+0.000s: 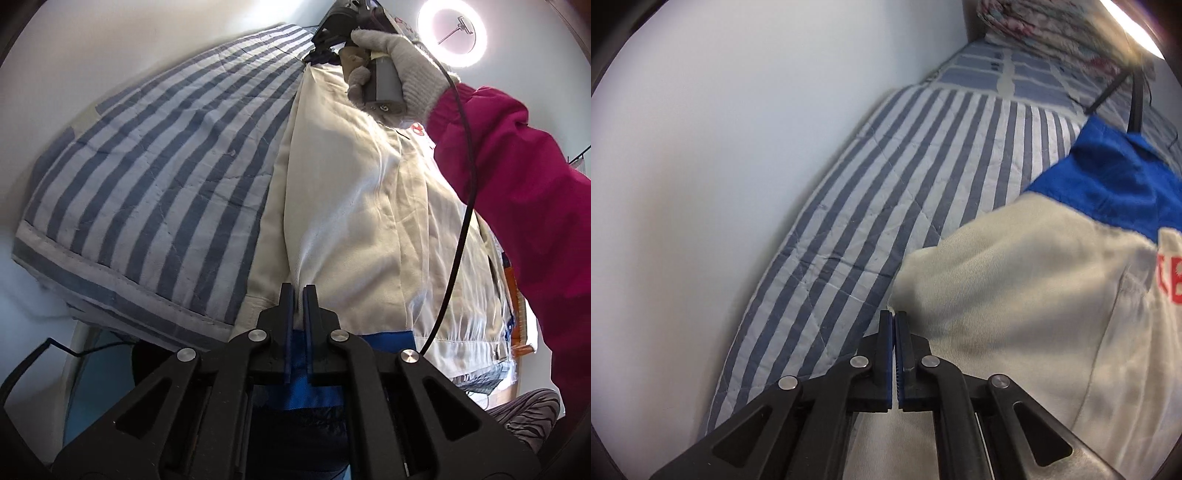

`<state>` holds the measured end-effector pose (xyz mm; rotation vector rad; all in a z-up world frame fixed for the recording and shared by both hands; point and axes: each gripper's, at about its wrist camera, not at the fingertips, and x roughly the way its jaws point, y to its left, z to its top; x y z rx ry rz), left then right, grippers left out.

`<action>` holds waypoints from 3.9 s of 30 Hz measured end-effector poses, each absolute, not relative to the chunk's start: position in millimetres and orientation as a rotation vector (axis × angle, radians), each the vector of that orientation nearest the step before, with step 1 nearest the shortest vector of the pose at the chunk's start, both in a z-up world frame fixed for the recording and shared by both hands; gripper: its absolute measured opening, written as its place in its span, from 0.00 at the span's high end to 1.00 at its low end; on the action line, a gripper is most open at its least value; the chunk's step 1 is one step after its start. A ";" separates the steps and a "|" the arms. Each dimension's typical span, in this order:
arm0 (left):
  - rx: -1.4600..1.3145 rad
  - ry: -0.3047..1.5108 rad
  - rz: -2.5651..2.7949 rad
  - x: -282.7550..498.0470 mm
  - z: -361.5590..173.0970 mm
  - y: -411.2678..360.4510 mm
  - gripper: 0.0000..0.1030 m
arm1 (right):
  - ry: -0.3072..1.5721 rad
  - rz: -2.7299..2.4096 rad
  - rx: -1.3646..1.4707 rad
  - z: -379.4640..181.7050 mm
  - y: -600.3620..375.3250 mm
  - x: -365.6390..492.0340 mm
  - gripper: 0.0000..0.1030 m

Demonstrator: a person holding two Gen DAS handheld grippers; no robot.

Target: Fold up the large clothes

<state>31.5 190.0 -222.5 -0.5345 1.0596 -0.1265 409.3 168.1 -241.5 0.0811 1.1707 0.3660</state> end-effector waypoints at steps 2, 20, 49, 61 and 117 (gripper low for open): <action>-0.537 1.060 -0.124 28.5 -221.7 190.7 0.98 | 1.164 0.397 0.120 -237.7 161.5 408.4 0.95; -0.497 1.019 -0.095 15.6 -202.9 189.4 0.97 | 1.150 0.663 -0.143 -202.8 110.6 221.5 0.79; -0.576 1.058 -0.088 29.3 -207.1 208.2 0.64 | 1.001 0.567 -0.179 -199.6 48.4 153.4 0.53; -0.717 1.115 -0.122 45.4 -230.0 207.2 0.64 | 0.936 0.404 -0.308 -180.7 19.9 151.5 0.11; -0.509 0.976 -0.198 40.1 -174.7 161.3 0.94 | 1.191 0.588 0.041 -206.5 52.9 201.8 0.23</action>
